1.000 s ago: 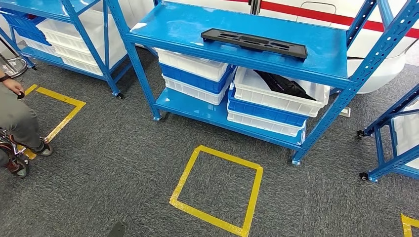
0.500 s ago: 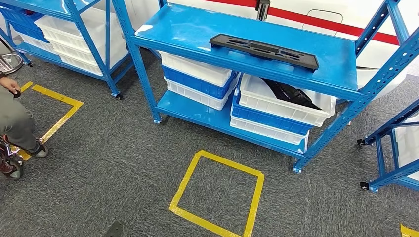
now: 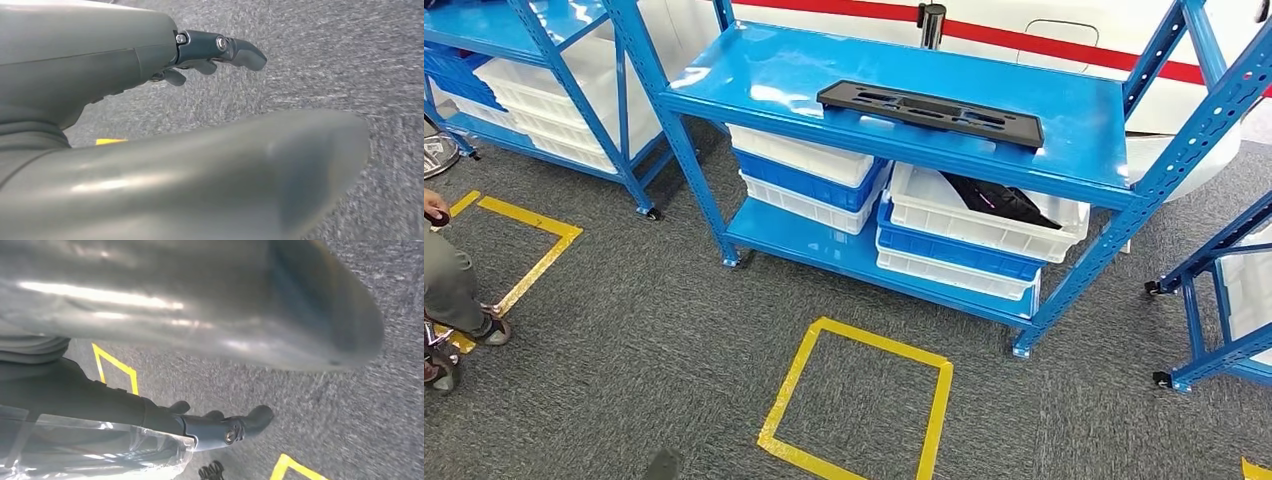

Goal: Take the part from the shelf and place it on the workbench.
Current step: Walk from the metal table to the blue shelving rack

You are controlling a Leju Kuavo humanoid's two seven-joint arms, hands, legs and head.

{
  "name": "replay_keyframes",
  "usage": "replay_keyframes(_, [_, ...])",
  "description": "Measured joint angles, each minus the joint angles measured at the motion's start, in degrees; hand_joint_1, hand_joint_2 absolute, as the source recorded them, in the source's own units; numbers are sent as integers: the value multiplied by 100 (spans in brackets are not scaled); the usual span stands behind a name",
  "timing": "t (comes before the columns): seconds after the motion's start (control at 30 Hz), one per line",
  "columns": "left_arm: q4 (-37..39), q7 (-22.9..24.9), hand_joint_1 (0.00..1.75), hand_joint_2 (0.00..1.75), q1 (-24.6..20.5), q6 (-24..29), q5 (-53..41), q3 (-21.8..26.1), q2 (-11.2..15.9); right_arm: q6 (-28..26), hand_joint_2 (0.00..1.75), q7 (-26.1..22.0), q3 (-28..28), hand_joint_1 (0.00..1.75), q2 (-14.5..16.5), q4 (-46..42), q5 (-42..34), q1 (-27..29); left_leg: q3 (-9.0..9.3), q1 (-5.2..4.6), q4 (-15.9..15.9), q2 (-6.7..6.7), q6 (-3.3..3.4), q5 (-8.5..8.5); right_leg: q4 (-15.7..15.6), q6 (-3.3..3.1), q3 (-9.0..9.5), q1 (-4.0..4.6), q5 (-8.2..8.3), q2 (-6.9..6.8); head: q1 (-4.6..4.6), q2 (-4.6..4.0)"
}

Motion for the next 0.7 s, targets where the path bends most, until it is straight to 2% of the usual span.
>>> replay_keyframes(0.03, [0, 5, 0, 0, 3, 2, 0, 1, 2, 0, 0, 0, -1, 0, 1, 0, 0, 6, 4, 2, -178, 1, 10, 166, 0, 10, 34, 2, -29, 8, -1, 0])
replay_keyframes(0.1, [0, 7, 0, 0, 6, 13, 0, 2, 9, 0, 0, 1, -1, 0, 11, 0, 0, 14, 263, -6, -932, 7, 72, 687, -3, 48, 103, 3, -88, 20, -2, 0])
replay_keyframes(0.13, [0, 7, 0, 0, 4, 18, -1, 2, 14, 0, 0, 1, -1, 0, 20, 0, 0, 13, 382, -26, -1241, 13, 113, 793, -9, 78, 118, 11, -118, 24, 1, 0])
replay_keyframes(0.17, [0, 7, 0, 0, 1, 23, -1, 2, 16, 1, 0, 1, -1, 0, 27, 0, 1, 9, 459, -53, -1436, 12, 158, 821, -28, 116, 127, 18, -147, 24, -3, 0])
replay_keyframes(0.23, [0, 8, 0, 0, 4, 25, -3, 3, 18, 1, 0, 1, -1, 0, 35, 1, 0, 0, 497, -95, -1534, 1, 258, 736, -14, 213, 188, 54, -140, 23, -7, 0])
replay_keyframes(0.3, [0, 14, 0, 0, 10, 25, -7, 7, 14, 1, 0, 1, -1, 0, 34, 1, -2, -6, 607, -68, -1606, -9, 349, 847, 91, 280, 239, 92, -171, 20, -4, -1])
replay_keyframes(0.33, [0, 17, 0, 0, 6, 27, -9, 8, 13, 1, 0, 0, 0, 0, 34, 1, -3, -11, 671, -52, -1620, -6, 384, 878, 246, 283, 177, 99, -248, 20, 4, -1])
replay_keyframes(0.37, [0, 20, 0, 0, -2, 30, -11, 10, 11, 2, 0, 0, 1, 0, 31, 2, -4, -19, 720, -39, -1629, -5, 398, 879, 525, 271, 35, 98, -374, 18, 15, -1])
replay_keyframes(0.43, [0, 22, 0, 0, -11, 33, -15, 11, 10, 2, 0, 1, 2, 0, 23, 2, -7, -28, 760, -49, -1627, -5, 414, 821, 1270, 229, -407, 83, -674, 17, 33, -1])
replay_keyframes(0.47, [0, 23, 0, 0, -6, 33, -17, 12, 8, 1, 0, 2, 2, 0, 17, 2, -8, -23, 779, -55, -1626, -10, 412, 790, 1549, 235, -617, 80, -774, 17, 38, 0])
replay_keyframes(0.5, [0, 24, 0, 0, 0, 33, -18, 13, 7, 1, 0, 2, 1, 0, 16, 2, -10, -12, 811, -61, -1625, -19, 409, 758, 1637, 261, -737, 81, -779, 17, 43, 0])
replay_keyframes(0.53, [0, 25, 0, 0, 6, 33, -19, 15, 5, 1, 0, 2, 0, 0, 14, 2, -12, 0, 856, -65, -1625, -28, 401, 722, 1498, 313, -747, 80, -665, 17, 48, 0])
replay_keyframes(0.6, [1, 26, 0, 0, 11, 33, -19, 22, 4, 1, 0, 2, -1, 0, 10, 2, -15, 17, 951, -72, -1625, -38, 374, 637, 735, 417, -527, 81, -198, 11, 51, 0])
replay_keyframes(0.63, [1, 26, 0, 0, 11, 32, -20, 27, 4, 1, 0, 2, -1, 0, 7, 2, -15, 20, 997, -80, -1623, -38, 350, 591, 384, 405, -426, 87, -36, 0, 46, 0])
replay_keyframes(0.67, [2, 27, 0, 0, 8, 30, -21, 31, 3, 1, 0, 2, 1, 0, 4, 2, -14, 18, 1024, -87, -1621, -36, 318, 548, 160, 356, -356, 103, 65, -12, 43, 0])
replay_keyframes(0.7, [3, 28, 0, 0, 6, 28, -22, 36, 3, 1, 0, 2, 2, 0, 2, 1, -10, 19, 1044, -93, -1606, -36, 284, 518, 66, 277, -332, 115, 101, -24, 39, 0])
